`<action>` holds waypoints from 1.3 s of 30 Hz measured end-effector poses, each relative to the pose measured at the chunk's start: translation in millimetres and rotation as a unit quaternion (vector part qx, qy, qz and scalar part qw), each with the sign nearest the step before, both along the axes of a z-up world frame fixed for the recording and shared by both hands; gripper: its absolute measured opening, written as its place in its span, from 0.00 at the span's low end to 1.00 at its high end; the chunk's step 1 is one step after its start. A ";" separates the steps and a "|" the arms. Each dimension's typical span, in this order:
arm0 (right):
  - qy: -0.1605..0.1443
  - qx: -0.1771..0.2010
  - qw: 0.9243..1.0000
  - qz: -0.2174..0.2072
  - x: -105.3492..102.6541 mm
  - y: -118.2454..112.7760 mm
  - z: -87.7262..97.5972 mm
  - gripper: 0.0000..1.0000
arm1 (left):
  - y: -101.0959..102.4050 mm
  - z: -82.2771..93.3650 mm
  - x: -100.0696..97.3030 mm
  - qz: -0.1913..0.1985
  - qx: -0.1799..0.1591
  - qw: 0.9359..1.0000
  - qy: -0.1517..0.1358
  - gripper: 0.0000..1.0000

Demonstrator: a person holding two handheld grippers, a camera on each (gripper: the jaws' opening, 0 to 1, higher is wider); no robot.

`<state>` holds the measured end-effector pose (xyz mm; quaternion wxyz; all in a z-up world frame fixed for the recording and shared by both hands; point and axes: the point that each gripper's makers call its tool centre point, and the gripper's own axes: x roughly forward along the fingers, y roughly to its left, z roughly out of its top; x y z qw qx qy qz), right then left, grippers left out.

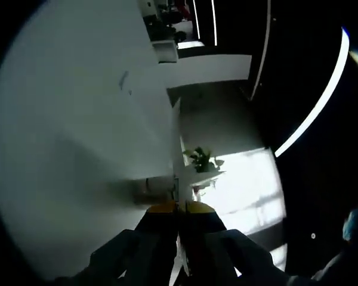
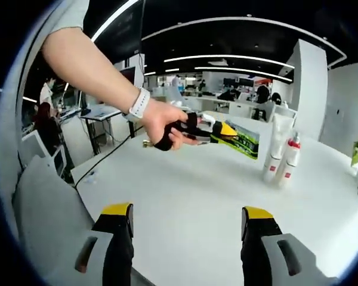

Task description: Arrange the skincare products in the storage area until every visible bottle or jar stands upright without overlapping.

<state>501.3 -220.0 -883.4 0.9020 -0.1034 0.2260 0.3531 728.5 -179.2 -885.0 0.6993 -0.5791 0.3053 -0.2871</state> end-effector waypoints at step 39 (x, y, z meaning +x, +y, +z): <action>0.019 -0.021 1.000 -0.010 0.4 -8.6 -9.7 0.58 | -24.9 -75.2 22.0 -0.044 0.159 0.983 0.082 0.28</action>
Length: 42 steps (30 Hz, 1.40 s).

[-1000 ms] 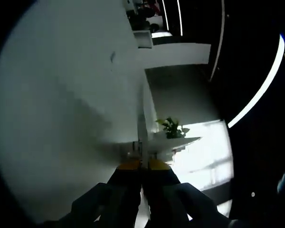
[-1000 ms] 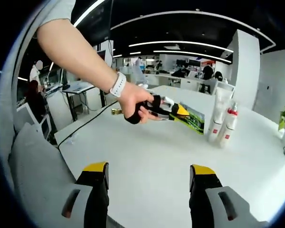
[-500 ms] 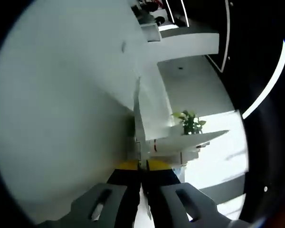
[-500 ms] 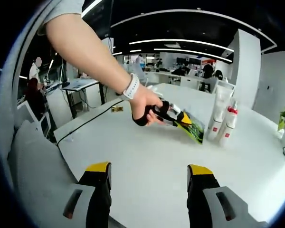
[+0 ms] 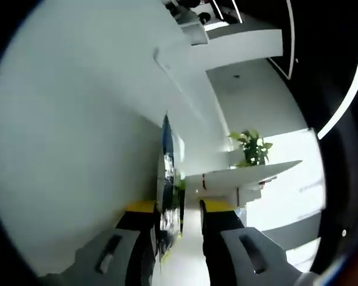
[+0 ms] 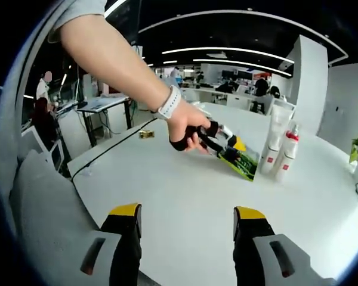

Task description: Arrange the skincare products in the storage area until every visible bottle or jar stands upright without overlapping.

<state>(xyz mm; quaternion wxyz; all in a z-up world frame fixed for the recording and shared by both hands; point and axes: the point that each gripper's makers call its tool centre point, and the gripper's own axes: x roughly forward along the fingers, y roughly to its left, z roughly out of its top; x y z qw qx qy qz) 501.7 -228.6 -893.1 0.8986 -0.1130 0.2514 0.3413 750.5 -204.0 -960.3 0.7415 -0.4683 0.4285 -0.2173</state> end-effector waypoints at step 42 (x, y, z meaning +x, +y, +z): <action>0.003 -0.024 1.000 0.006 -1.5 -3.8 -5.8 0.50 | 17.5 -12.8 4.6 -0.177 0.270 0.942 -0.096 0.44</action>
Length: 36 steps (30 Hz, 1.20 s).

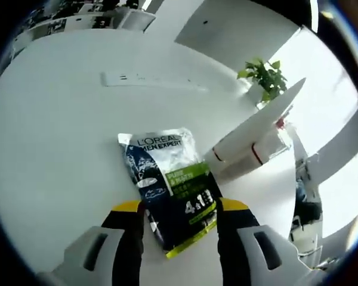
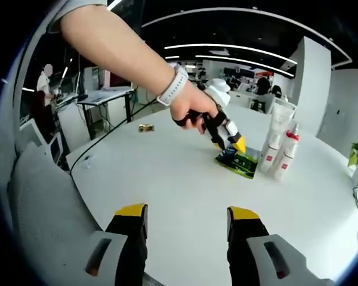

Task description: Arrange the skincare products in the storage area until every visible bottle or jar stands upright without overlapping.

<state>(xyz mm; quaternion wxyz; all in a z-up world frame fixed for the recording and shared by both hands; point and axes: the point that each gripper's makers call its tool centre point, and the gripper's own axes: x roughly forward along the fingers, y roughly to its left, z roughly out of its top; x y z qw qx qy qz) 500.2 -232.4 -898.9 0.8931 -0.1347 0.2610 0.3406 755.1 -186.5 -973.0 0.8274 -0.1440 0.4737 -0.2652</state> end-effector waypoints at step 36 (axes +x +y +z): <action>-0.015 0.000 0.997 0.074 -16.8 26.6 5.9 0.55 | 252.1 16.6 -291.0 -0.145 0.243 0.959 -0.024 0.64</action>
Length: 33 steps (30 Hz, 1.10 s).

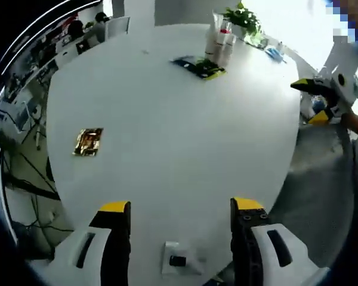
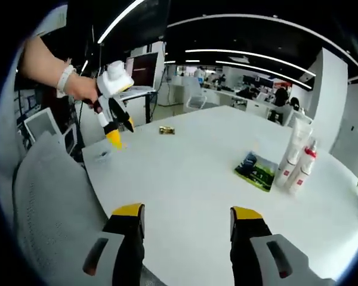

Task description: Arrange the skincare products in the storage area until every visible bottle or jar stands upright without overlapping.

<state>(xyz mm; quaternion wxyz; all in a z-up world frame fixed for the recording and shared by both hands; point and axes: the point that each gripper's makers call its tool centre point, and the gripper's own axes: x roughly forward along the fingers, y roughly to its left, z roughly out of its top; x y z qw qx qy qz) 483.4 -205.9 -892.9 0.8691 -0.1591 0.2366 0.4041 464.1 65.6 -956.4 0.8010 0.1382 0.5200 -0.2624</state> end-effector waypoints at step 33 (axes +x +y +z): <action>0.010 -0.026 0.999 0.027 -7.8 5.4 -8.2 0.51 | 25.7 -41.2 -56.0 0.022 0.039 0.998 0.036 0.35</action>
